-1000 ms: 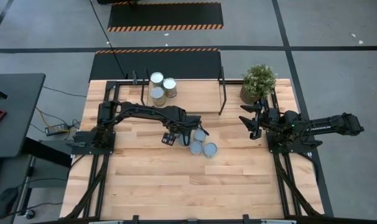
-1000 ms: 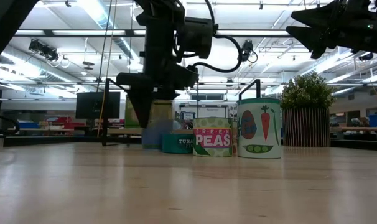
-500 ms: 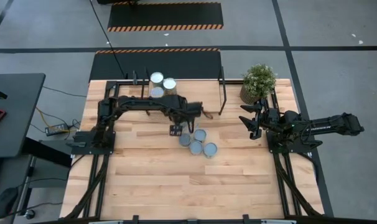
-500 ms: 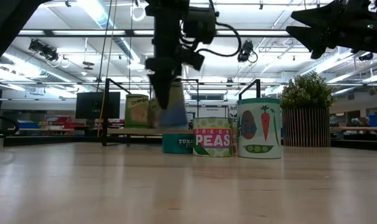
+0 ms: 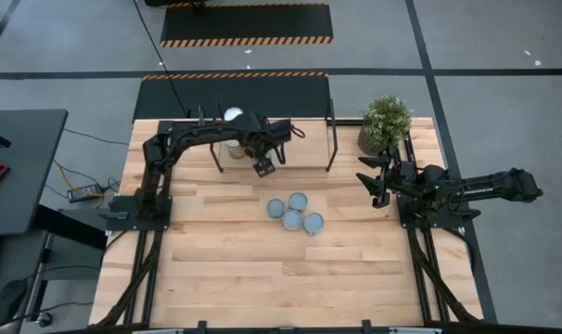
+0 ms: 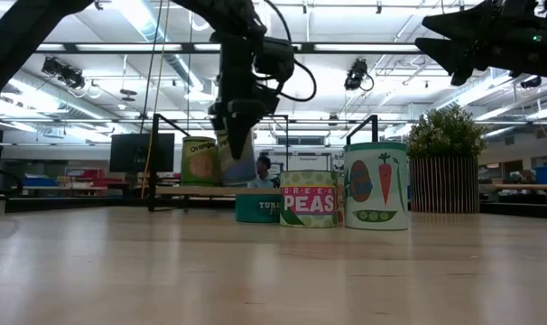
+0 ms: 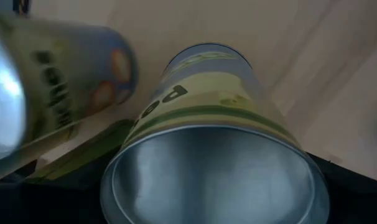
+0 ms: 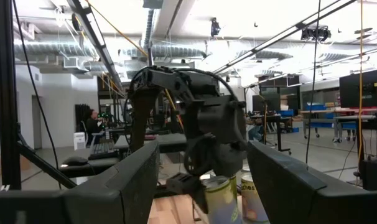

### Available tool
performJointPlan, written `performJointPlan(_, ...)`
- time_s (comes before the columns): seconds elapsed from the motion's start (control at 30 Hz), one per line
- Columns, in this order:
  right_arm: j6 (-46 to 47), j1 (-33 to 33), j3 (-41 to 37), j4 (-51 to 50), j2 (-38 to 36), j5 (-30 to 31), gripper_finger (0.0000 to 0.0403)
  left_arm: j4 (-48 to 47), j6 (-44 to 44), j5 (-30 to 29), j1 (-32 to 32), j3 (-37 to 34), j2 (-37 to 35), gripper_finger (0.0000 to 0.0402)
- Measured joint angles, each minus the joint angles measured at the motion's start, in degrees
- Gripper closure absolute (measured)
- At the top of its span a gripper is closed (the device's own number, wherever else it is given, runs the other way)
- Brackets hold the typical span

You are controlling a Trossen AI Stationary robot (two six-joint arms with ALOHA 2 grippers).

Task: Pick and place cans onto a shelf
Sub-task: Put the canned peas on the shelf

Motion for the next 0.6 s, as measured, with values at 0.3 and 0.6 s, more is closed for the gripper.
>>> performJointPlan(0.3, -0.1, 0.0, 0.0, 0.0, 0.0, 0.0, 0.0153, 0.1, 2.7, 1.3, 1.4, 0.0, 0.0, 0.0059)
performJointPlan(0.6, -0.1, 0.0, 0.0, 0.0, 0.0, 0.0, 0.0153, 0.1, 4.4, 0.5, 1.3, 0.0, 0.0, 0.0047)
